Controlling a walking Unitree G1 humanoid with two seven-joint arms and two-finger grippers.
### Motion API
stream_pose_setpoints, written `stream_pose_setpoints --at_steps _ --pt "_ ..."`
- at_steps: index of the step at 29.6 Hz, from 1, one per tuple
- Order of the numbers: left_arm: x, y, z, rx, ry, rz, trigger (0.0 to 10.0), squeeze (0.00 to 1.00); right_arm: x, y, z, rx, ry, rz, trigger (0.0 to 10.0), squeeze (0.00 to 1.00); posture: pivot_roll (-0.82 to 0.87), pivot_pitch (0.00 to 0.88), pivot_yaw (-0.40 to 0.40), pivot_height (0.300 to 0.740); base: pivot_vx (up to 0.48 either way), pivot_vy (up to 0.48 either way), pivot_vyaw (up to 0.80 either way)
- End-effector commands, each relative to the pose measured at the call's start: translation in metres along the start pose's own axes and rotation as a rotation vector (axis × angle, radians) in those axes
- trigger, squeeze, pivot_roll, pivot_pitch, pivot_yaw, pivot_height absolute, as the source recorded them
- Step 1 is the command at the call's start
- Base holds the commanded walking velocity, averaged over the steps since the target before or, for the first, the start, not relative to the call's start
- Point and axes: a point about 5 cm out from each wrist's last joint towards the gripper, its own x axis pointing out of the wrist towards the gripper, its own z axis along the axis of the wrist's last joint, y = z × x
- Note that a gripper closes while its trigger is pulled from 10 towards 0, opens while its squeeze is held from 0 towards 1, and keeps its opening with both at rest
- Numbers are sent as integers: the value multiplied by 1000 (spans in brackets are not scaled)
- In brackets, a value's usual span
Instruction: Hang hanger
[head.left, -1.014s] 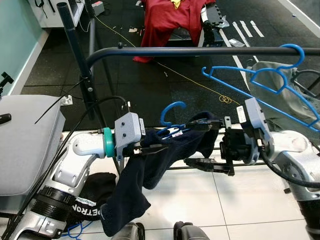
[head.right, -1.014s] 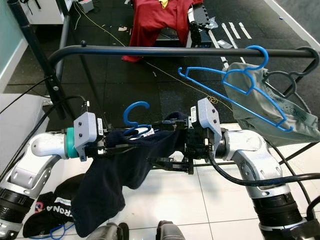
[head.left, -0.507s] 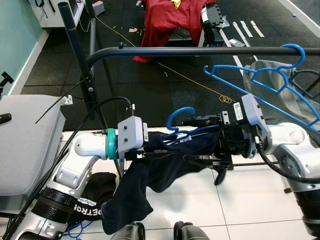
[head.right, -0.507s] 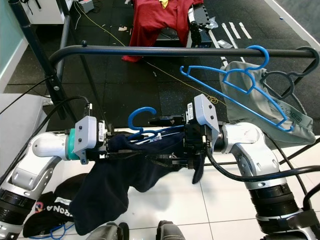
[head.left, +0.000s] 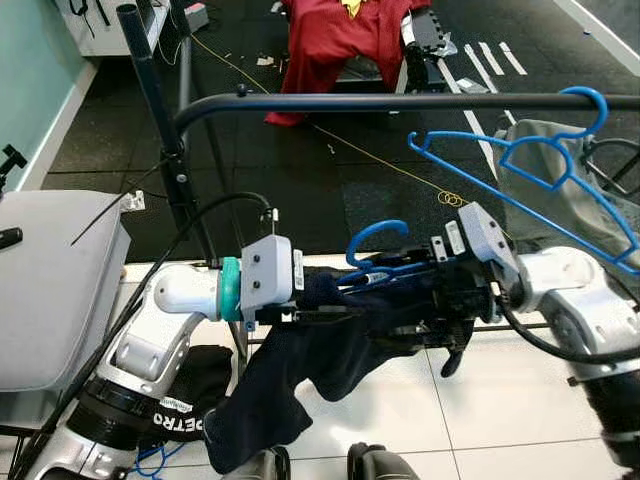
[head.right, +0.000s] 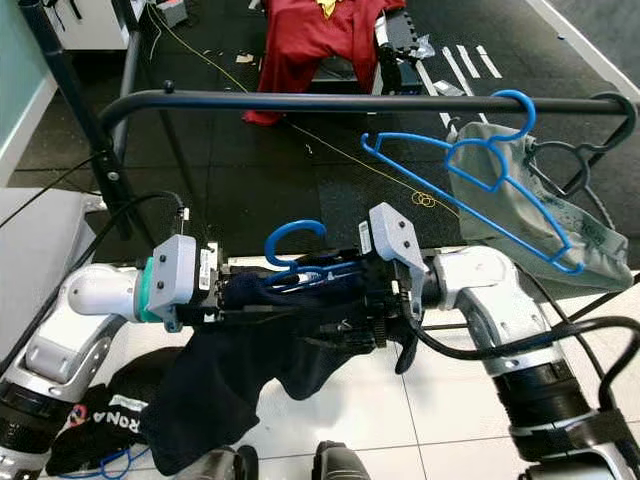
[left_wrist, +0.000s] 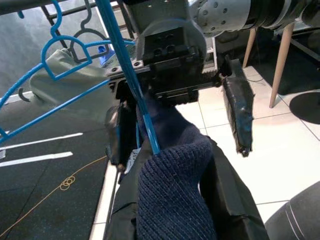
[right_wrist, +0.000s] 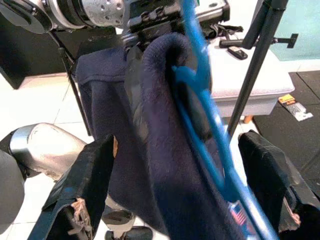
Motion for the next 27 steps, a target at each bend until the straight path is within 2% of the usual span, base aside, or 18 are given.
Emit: stream_pose_setpoints --at_steps 1,10,18,19,20,21,22,23,24,27 --pt "4 -6 7 11 -34 -36 0 0 3 0 0 -9 12 25 10000 0 -89 89 49 740 0 0 0" --pt "3 -11 4 13 -5 -73 0 0 5 -4 14 -24 -37 41 10000 0 -91 94 47 740 0 0 0" --pt "3 -13 3 5 -3 -79 0 0 3 -3 15 -10 -27 64 10000 0 -93 92 48 740 0 0 0" --pt "3 -13 4 4 -4 -83 0 0 3 -2 14 -4 -25 71 9412 0 -94 90 48 740 0 0 0" --pt "3 -13 4 4 -4 -83 0 0 3 -2 14 -4 -25 71 9412 0 -94 90 48 740 0 0 0" --pt "3 -13 4 4 -4 -87 0 0 2 -2 14 1 -25 76 3294 0 -93 89 49 740 0 0 0" --pt "3 -13 4 4 -4 -90 0 0 2 -3 14 4 -25 79 2745 0 -93 89 49 740 0 0 0" --pt "3 -13 4 4 -4 -90 0 0 2 -3 14 4 -25 79 2745 0 -93 89 49 740 0 0 0" --pt "3 -14 4 3 -2 -95 0 0 2 -3 15 8 -28 82 0 0 -93 89 49 740 0 0 0" --pt "2 -14 4 2 0 -101 0 0 1 -3 15 20 -28 88 0 0 -94 85 51 740 0 0 0"
